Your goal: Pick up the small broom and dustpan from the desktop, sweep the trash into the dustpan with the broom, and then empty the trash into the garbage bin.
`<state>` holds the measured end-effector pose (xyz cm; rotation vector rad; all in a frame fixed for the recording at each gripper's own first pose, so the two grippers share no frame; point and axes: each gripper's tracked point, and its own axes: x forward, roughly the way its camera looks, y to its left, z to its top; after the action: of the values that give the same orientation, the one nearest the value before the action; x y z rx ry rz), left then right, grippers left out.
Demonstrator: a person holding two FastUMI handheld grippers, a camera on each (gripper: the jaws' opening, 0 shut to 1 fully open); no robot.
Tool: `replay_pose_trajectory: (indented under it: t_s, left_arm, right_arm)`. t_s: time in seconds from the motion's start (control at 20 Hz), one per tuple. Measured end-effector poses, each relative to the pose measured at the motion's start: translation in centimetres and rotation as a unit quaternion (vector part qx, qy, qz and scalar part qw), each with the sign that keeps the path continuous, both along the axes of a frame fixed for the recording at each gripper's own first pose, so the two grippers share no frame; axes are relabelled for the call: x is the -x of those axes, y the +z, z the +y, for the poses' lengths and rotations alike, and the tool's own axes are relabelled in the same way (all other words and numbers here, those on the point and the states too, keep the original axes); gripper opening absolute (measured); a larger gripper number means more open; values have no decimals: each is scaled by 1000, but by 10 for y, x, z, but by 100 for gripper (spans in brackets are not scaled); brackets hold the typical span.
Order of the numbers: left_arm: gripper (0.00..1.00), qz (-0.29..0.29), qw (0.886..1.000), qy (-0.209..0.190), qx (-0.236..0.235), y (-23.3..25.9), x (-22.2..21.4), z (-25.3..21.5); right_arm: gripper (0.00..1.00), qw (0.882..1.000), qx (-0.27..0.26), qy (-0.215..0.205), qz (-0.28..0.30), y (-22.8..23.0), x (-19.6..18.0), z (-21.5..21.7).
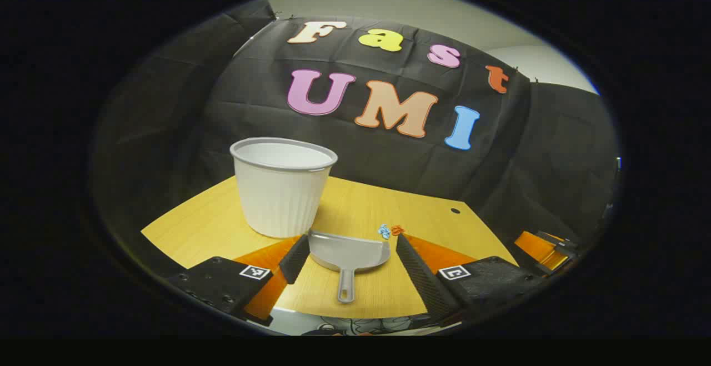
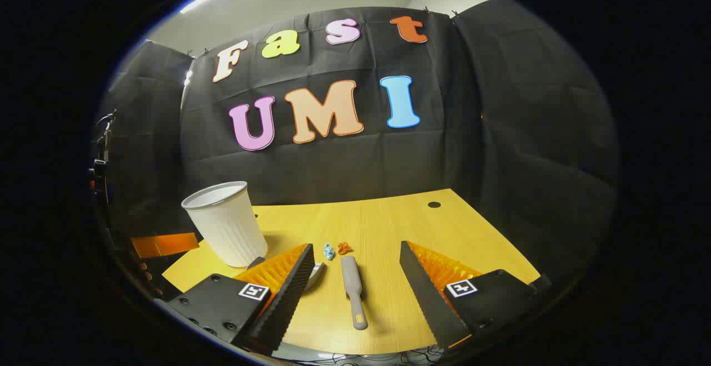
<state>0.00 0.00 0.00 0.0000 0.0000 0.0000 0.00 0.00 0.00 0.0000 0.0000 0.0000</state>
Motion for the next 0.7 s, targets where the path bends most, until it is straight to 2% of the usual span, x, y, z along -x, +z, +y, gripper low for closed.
replay_pose_trajectory:
  t_s: [0.7]
  left_arm:
    - [94,7,1000,-4,11,-13,-5,-13]
  right_arm:
    - [99,999,-11,25,27,-12,-10,9]
